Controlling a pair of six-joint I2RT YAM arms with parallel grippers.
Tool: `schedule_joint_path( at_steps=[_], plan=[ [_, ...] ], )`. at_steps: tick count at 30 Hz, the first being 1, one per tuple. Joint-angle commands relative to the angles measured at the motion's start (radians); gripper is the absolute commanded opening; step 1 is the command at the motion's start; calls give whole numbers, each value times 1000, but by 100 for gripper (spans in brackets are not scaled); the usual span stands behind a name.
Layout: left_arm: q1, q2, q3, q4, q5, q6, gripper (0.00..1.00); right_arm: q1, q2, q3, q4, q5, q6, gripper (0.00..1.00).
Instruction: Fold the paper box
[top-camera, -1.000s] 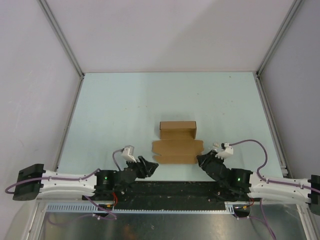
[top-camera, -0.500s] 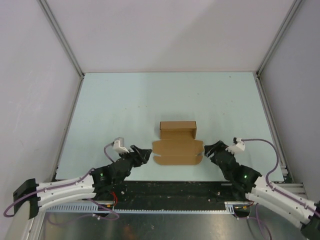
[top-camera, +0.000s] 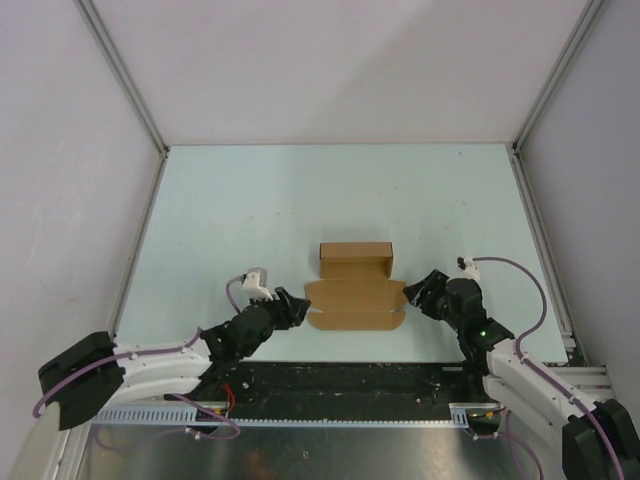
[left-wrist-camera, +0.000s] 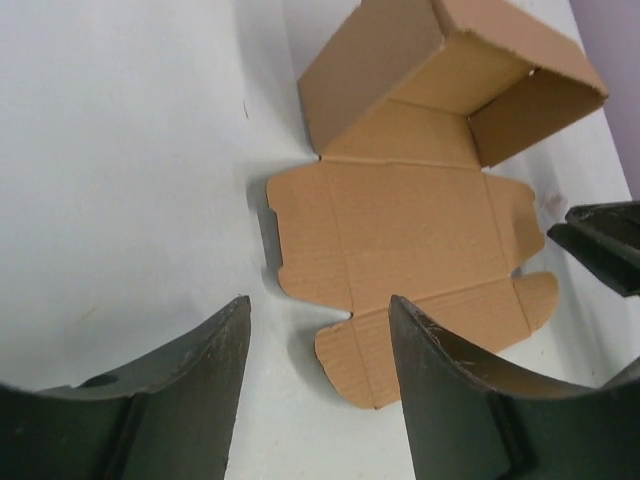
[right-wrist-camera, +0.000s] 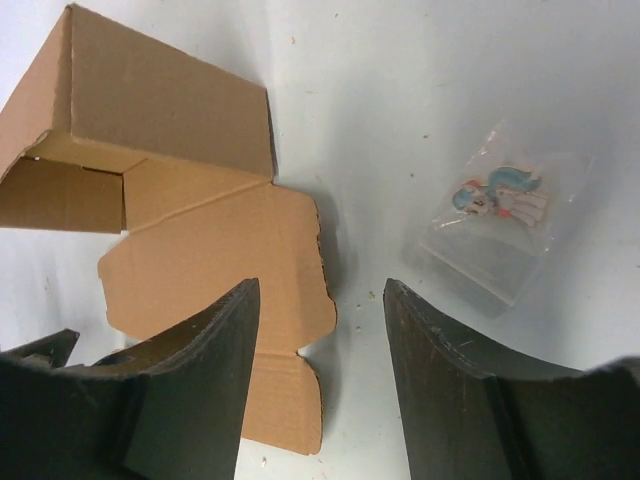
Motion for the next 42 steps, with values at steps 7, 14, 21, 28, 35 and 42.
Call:
schedule_joint_path(
  at_steps=[7, 14, 21, 28, 35, 42],
  plan=[
    [27, 157, 37, 208, 85, 42, 58, -33, 109, -16, 181, -131, -43, 52],
    [40, 232, 59, 243, 121, 44, 57, -42, 166, -16, 233, -169, -46, 49],
    [74, 312, 65, 245, 131, -13, 59, -44, 163, -16, 229, -169, -50, 46],
    [97, 321, 71, 248, 138, -11, 60, -58, 202, -18, 253, -181, -56, 40],
    [128, 365, 89, 274, 187, 4, 60, -61, 283, -18, 325, -208, -55, 37],
    [140, 444, 119, 323, 227, 7, 60, -62, 303, -20, 356, -212, -61, 20]
  ],
)
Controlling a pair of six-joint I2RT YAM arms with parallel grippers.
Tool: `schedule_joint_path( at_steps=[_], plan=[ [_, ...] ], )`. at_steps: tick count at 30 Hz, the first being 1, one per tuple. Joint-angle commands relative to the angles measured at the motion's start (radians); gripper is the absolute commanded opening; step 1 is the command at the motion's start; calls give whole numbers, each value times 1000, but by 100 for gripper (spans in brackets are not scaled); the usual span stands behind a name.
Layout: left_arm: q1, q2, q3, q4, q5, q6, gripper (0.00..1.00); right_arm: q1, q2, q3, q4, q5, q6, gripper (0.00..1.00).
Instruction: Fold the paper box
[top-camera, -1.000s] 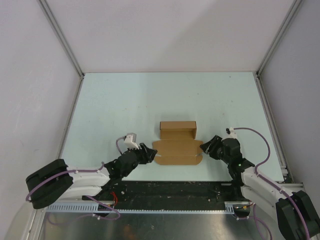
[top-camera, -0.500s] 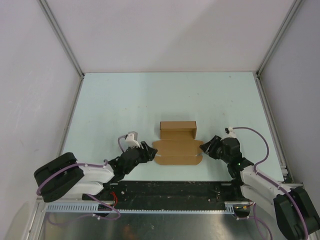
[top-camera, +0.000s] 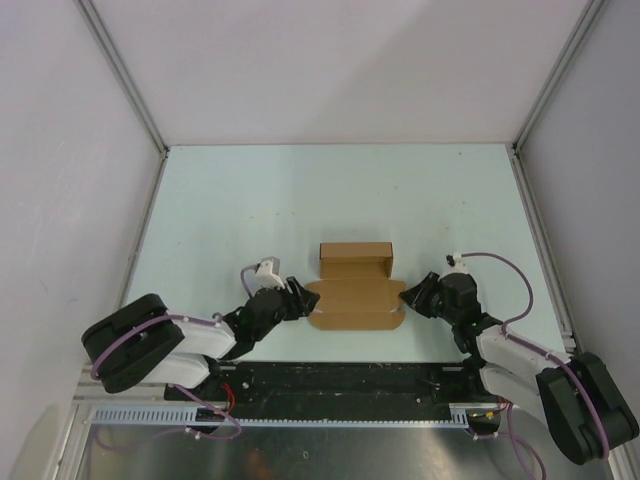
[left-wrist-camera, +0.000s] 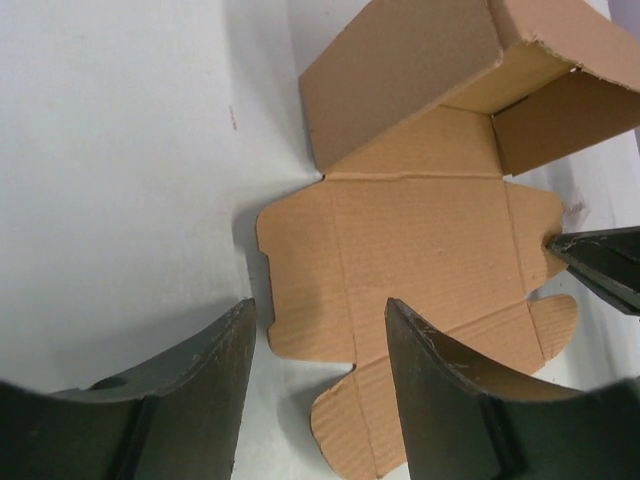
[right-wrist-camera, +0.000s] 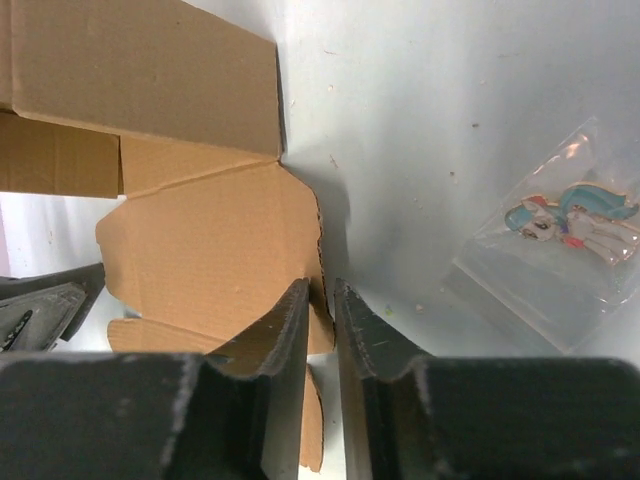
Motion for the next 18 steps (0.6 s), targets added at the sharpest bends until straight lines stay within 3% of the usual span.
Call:
schedule_joint_path(
  at_steps=[1, 7, 13, 18],
  plan=[
    [17, 41, 35, 66, 45, 7, 61, -6, 4, 1, 57, -7, -20, 17],
    [40, 75, 42, 78, 69, 2, 61, -10, 15, 1, 57, -5, -17, 1],
    [44, 99, 59, 85, 97, 4, 60, -13, 31, 1, 74, -17, -10, 0],
    [44, 116, 78, 100, 127, 9, 50, -13, 35, 1, 74, -19, -13, 0]
  ],
)
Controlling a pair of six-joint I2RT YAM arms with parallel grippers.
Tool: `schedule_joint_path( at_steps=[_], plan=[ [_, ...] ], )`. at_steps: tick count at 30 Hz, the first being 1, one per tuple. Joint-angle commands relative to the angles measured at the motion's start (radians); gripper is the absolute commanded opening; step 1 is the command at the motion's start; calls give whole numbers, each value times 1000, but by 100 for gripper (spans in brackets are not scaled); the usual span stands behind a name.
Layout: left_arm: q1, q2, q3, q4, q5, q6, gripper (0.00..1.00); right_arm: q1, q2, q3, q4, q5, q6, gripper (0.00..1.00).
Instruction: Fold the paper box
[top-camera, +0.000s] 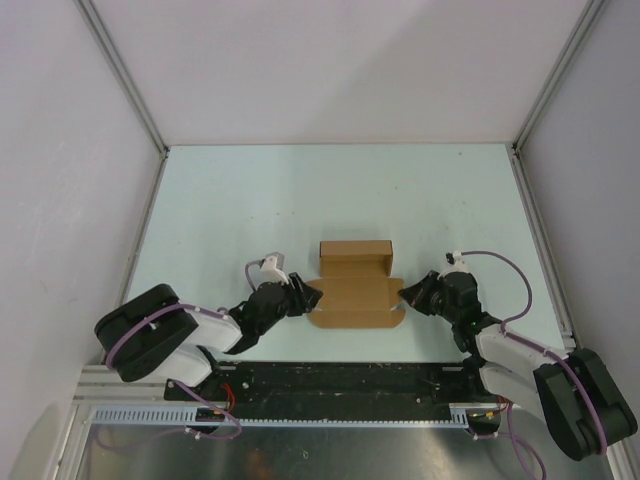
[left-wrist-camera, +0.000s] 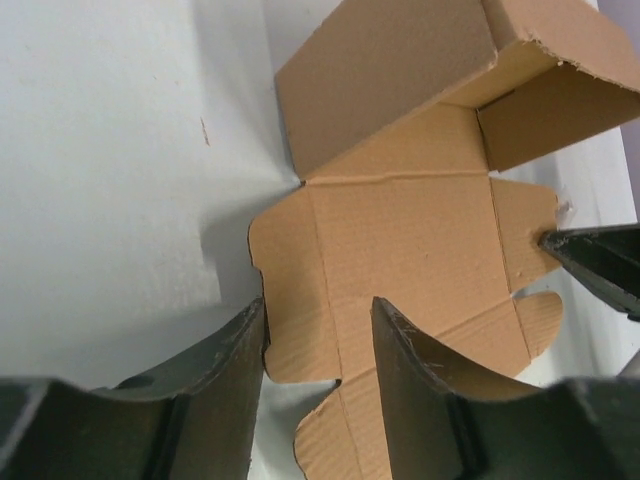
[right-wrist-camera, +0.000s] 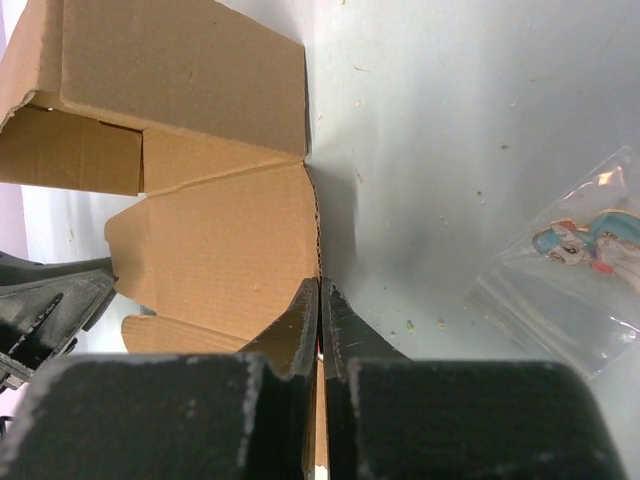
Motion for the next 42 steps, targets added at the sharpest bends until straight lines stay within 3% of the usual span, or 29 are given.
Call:
schedule_joint_path(
  at_steps=[1, 10, 19, 30, 42],
  plan=[
    [7, 16, 35, 34, 56, 13, 47, -3, 12, 2, 9, 5, -9, 0],
    [7, 7, 36, 34, 85, 54, 27, -4, 2, 11, -12, 12, -23, 0],
    [7, 36, 69, 18, 125, 86, 12, 63, -42, 103, -182, 129, -119, 0],
    [5, 38, 75, 11, 144, 91, 11, 327, 47, 290, -362, 480, -196, 0],
    [5, 35, 69, 8, 148, 86, 12, 592, 318, 483, -497, 824, -276, 0]
  ],
)
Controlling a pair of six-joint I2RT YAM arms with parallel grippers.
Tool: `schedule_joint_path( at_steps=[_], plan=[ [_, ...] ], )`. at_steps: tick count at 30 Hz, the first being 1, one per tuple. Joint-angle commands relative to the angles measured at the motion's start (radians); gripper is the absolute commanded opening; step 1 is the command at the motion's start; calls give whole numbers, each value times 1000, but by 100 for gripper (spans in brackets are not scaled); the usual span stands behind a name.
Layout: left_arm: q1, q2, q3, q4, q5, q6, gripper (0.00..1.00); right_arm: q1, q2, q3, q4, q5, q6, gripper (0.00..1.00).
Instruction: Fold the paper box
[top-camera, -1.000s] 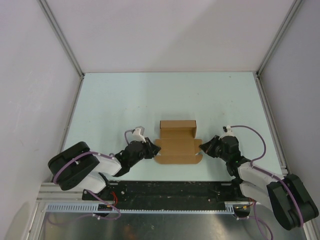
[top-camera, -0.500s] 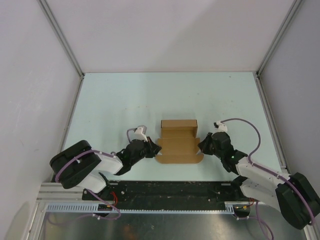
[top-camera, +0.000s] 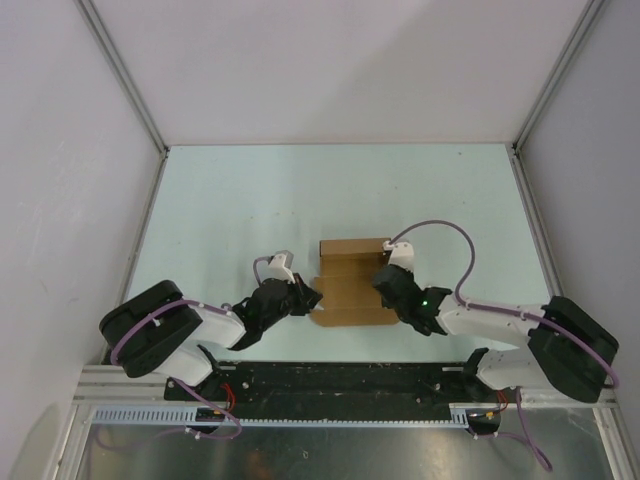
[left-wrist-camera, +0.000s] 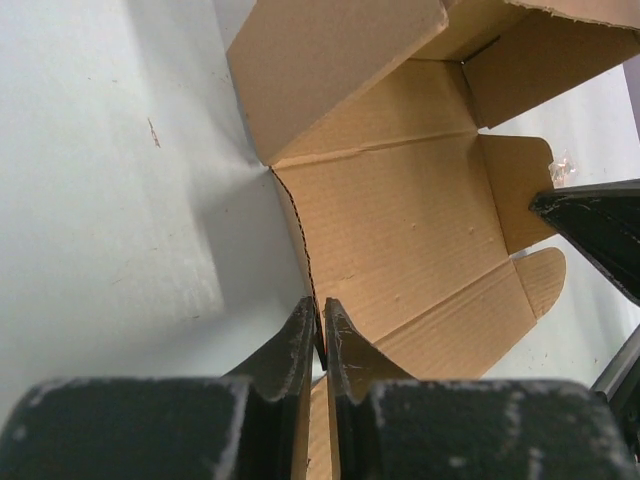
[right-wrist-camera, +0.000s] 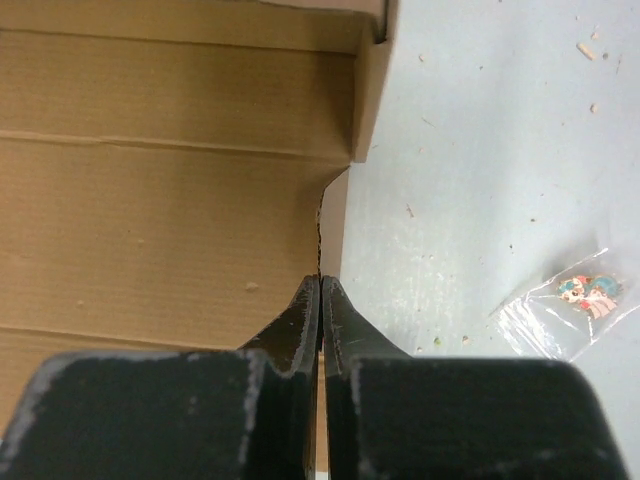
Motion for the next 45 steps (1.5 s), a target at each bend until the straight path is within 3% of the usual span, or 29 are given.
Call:
schedule_joint_path(
  at_steps=[1, 22, 34, 38, 45],
  plan=[
    [0, -2, 27, 21, 47, 9, 12, 80, 97, 83, -44, 167, -45, 0],
    [0, 4, 22, 19, 50, -4, 17, 292, 552, 354, -268, 514, -50, 2],
    [0, -6, 18, 16, 48, 4, 21, 304, 543, 385, -331, 552, 5, 11],
    [0, -25, 41, -56, 47, 33, 21, 306, 487, 385, -301, 494, -13, 21],
    [0, -104, 81, -197, -1, 96, 19, 304, 441, 386, -284, 465, -9, 16]
  ],
)
